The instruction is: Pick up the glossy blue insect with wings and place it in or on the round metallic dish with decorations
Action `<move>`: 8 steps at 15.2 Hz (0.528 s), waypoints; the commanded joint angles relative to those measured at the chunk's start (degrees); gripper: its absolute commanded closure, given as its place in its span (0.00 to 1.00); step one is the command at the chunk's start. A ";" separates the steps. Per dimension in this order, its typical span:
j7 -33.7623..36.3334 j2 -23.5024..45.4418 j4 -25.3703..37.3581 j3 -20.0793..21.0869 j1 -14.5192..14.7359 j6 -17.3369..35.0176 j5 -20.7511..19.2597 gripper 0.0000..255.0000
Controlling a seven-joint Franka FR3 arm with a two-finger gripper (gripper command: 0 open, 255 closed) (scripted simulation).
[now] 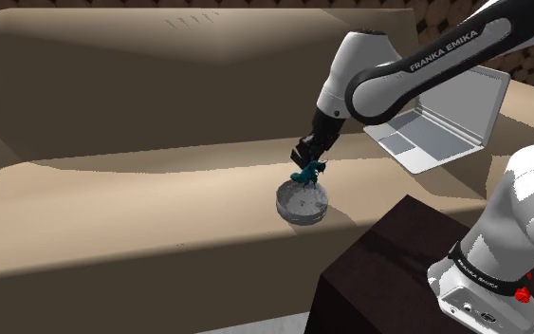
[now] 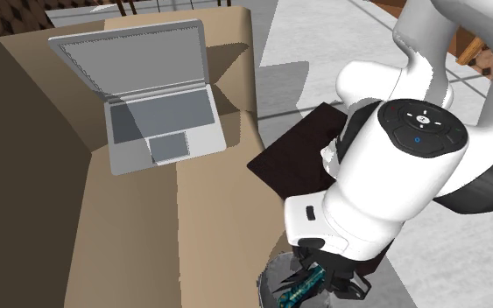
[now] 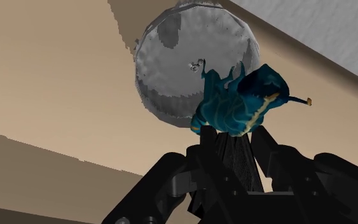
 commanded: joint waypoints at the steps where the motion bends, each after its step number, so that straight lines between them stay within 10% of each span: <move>1: -0.23 1.10 -0.64 -0.09 0.10 1.80 0.21 1.00; 8: -0.78 3.85 -1.89 -0.29 0.41 5.78 0.78 1.00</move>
